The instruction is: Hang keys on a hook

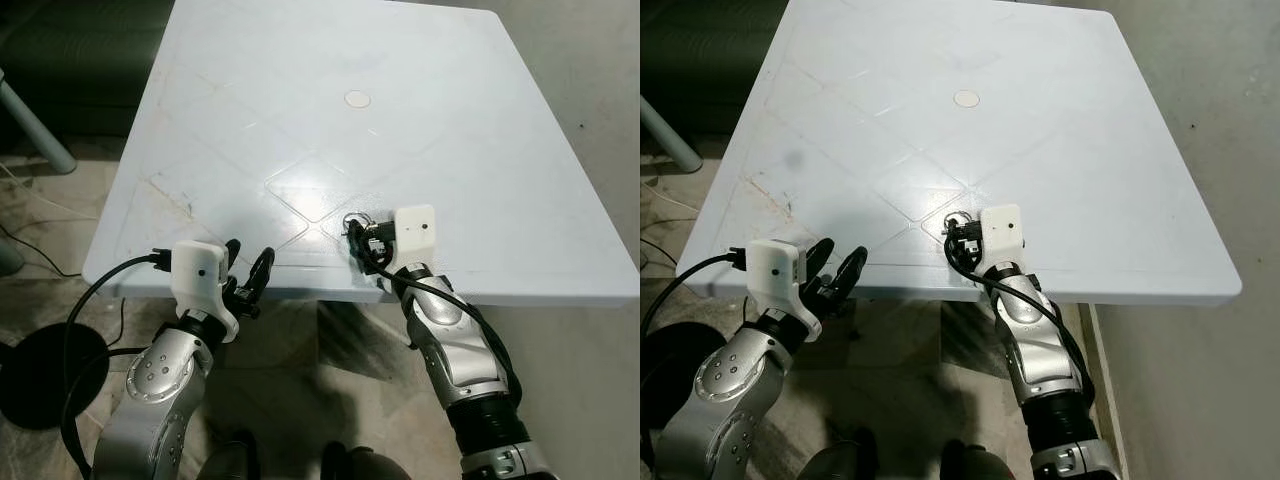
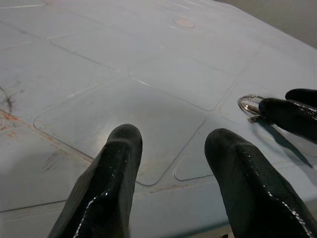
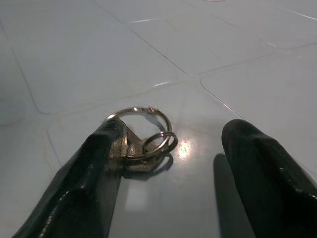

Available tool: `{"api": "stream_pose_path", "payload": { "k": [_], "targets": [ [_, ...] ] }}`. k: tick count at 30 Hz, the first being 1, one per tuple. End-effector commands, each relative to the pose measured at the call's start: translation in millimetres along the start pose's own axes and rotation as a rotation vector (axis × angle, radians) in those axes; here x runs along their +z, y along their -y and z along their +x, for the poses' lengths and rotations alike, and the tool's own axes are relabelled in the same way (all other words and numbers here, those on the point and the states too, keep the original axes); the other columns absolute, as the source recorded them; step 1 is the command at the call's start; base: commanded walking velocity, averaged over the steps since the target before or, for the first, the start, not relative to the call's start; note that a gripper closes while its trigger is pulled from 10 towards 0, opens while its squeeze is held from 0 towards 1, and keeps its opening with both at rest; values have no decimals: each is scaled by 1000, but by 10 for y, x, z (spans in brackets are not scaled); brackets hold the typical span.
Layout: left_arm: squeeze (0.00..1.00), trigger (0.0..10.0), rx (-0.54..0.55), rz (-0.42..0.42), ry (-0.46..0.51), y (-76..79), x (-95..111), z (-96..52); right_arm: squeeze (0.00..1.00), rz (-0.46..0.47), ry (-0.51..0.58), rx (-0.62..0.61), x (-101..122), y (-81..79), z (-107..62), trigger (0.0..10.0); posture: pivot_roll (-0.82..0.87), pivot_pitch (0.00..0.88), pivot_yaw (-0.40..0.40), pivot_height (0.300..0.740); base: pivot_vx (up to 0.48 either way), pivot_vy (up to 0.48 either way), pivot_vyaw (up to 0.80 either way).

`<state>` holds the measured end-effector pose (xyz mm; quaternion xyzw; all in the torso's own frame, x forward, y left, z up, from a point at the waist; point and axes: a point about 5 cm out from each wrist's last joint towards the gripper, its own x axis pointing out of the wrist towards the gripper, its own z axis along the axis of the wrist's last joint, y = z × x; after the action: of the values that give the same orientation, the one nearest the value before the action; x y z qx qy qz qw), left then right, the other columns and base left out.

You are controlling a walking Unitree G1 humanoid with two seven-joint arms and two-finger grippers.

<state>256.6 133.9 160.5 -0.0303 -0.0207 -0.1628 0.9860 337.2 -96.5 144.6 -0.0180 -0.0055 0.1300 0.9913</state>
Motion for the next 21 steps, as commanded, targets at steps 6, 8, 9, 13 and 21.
{"api": "stream_pose_path", "payload": {
  "k": [6,8,9,13,21],
  "targets": [
    [0,10000,1,2,-4,18,14,-21,0,-4,-28,-16,-77,51,-60,0,155,254,-100,740,0,0,0],
    [0,10000,2,3,-4,17,14,-21,0,-8,-28,-15,-82,50,-65,0,155,254,-100,740,0,0,0],
    [0,10000,2,2,-3,18,15,-23,0,-4,-30,-13,-91,48,-71,0,155,256,-101,740,0,0,0],
    [0,10000,4,1,-4,17,16,-24,0,-5,-31,-15,-99,53,-81,0,155,256,-101,740,0,0,0],
    [0,10000,9,2,-3,5,19,-18,0,-10,-30,-18,-101,62,-95,0,153,257,-103,740,0,0,0]
  ]
}}
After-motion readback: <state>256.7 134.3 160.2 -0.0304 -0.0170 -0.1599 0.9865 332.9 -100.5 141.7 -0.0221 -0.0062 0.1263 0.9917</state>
